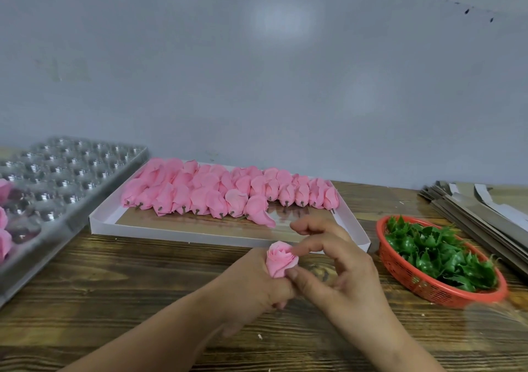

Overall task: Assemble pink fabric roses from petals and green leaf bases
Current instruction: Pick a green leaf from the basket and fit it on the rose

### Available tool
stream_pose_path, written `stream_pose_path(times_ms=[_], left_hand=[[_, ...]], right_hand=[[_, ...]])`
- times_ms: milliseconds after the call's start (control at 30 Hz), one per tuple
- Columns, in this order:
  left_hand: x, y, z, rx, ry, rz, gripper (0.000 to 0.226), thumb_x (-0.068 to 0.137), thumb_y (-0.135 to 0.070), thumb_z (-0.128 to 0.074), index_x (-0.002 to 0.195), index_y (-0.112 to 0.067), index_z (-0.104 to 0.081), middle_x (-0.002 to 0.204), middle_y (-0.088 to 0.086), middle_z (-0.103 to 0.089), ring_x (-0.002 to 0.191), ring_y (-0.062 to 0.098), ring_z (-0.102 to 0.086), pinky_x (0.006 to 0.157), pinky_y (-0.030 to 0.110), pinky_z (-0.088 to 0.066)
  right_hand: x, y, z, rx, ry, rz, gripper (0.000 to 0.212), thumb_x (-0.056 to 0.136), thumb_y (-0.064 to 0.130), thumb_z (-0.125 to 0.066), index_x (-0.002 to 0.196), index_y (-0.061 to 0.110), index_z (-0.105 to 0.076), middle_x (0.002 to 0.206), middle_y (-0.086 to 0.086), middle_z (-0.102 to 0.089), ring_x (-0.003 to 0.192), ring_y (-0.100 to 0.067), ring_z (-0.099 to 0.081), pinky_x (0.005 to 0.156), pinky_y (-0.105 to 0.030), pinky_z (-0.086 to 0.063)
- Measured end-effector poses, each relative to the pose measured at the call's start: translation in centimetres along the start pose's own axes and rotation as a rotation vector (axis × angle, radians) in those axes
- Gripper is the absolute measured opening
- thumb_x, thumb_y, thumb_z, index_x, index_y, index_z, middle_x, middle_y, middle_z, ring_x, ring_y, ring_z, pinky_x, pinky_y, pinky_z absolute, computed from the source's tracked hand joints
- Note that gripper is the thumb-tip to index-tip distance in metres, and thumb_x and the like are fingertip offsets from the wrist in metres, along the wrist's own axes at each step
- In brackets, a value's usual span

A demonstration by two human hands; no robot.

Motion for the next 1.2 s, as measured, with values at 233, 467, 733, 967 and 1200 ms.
stream_pose_path(times_ms=[233,467,733,967,1200], left_hand=[[-0.1,-0.7,-0.2,0.115,0.040,-0.113,0.011,0.086,-0.018,-0.067,0.090,-0.028,-0.069,0.084,-0.003,-0.072,0.078,0.009,-0.066,0.072,0.021,-0.053],[0.0,-0.5,-0.5,0.297,-0.027,-0.146,0.018,0.082,-0.014,-0.073,0.097,-0.011,-0.064,0.095,0.006,-0.070,0.081,0.005,-0.061,0.077,0.027,-0.049],[-0.4,-0.8,0.3,0.070,-0.146,-0.096,0.025,0.088,-0.038,-0.064,0.066,-0.028,-0.062,0.066,-0.013,-0.061,0.066,-0.003,-0.057,0.067,0.011,-0.045],[0.2,-0.1,1.3,-0.403,-0.289,-0.020,0.053,0.071,-0.070,-0.055,0.074,-0.018,-0.062,0.069,0.004,-0.055,0.059,0.018,-0.051,0.050,0.031,-0.043],[0.3,0.0,1.0,-0.539,-0.304,-0.055,0.048,0.070,-0.065,-0.049,0.067,-0.018,-0.057,0.075,0.002,-0.062,0.064,0.014,-0.060,0.062,0.034,-0.051]], right_hand=[[0.2,-0.8,0.2,0.346,-0.064,-0.265,0.014,0.072,0.003,-0.074,0.072,0.017,-0.072,0.100,0.002,-0.069,0.098,-0.010,-0.064,0.081,-0.019,-0.049],[-0.4,-2.1,-1.5,0.613,-0.088,-0.620,0.019,0.076,0.005,-0.063,0.057,0.008,-0.061,0.086,-0.004,-0.071,0.074,-0.013,-0.063,0.063,-0.022,-0.051],[-1.0,-3.9,-0.8,0.591,-0.288,-0.776,0.021,0.086,0.006,-0.057,0.066,0.008,-0.062,0.065,-0.017,-0.060,0.059,-0.025,-0.055,0.056,-0.034,-0.047],[-1.6,-2.5,-4.0,0.685,-0.060,-0.711,0.021,0.074,-0.012,-0.063,0.063,0.005,-0.067,0.064,-0.022,-0.063,0.055,-0.021,-0.062,0.053,-0.024,-0.051],[-1.5,-2.1,-3.7,0.735,-0.213,-0.616,0.012,0.068,-0.019,-0.063,0.077,-0.012,-0.062,0.071,-0.026,-0.067,0.062,-0.019,-0.066,0.063,-0.030,-0.057]])
Point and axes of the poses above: each hand's wrist, its own x-axis towards the middle knuckle, its own z-axis out of the back of the hand, y = z × x, the point moved 4 cm from there along x, towards the middle knuckle
